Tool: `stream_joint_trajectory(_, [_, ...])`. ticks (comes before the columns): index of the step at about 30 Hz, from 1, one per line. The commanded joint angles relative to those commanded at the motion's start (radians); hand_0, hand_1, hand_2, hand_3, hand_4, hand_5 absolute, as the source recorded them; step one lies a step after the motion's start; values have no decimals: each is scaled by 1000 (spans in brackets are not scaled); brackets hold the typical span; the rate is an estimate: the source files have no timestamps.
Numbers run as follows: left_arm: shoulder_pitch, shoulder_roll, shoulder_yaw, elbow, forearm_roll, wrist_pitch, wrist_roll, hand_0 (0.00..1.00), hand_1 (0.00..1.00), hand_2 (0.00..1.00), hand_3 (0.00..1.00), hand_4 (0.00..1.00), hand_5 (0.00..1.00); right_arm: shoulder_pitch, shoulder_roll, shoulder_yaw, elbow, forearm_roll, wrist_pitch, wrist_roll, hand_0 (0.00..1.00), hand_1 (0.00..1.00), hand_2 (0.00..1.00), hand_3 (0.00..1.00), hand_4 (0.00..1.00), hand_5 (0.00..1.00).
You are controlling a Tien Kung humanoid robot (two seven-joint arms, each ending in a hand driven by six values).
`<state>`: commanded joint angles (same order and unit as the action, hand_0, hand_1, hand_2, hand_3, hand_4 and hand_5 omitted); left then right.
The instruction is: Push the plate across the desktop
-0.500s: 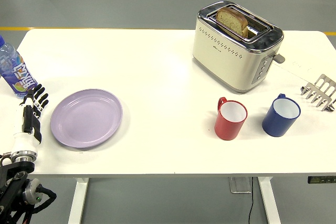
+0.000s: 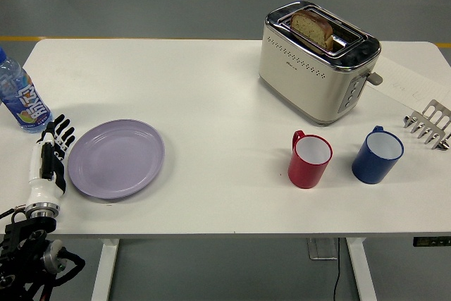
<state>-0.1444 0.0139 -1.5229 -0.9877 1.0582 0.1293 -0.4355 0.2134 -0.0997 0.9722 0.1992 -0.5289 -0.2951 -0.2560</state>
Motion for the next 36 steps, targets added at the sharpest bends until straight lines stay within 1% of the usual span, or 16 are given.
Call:
stream_joint_trajectory(5, [-10, -12, 1, 2, -1, 1, -1, 859, 863, 886, 851, 527, 998, 3, 0, 5, 0, -8, 0, -2, 647, 613, 674, 573, 325, 250])
stream_joint_trajectory(8, [-12, -14, 1, 4, -2, 1, -1, 859, 863, 886, 851, 527, 998, 3, -1, 5, 0, -9, 0, -2, 647, 613, 674, 573, 325, 250])
stream_joint_trajectory(22, [-30, -14, 8, 14, -5, -1, 1, 858, 861, 885, 851, 524, 998, 6, -3, 5, -1, -7, 1, -1, 647, 613, 674, 573, 325, 252])
stream_joint_trajectory(36, [-33, -14, 54, 18, -4, -9, 7, 854, 856, 879, 845, 522, 998, 7, -3, 10, -1, -18, 2, -3, 647, 613, 673, 573, 325, 251])
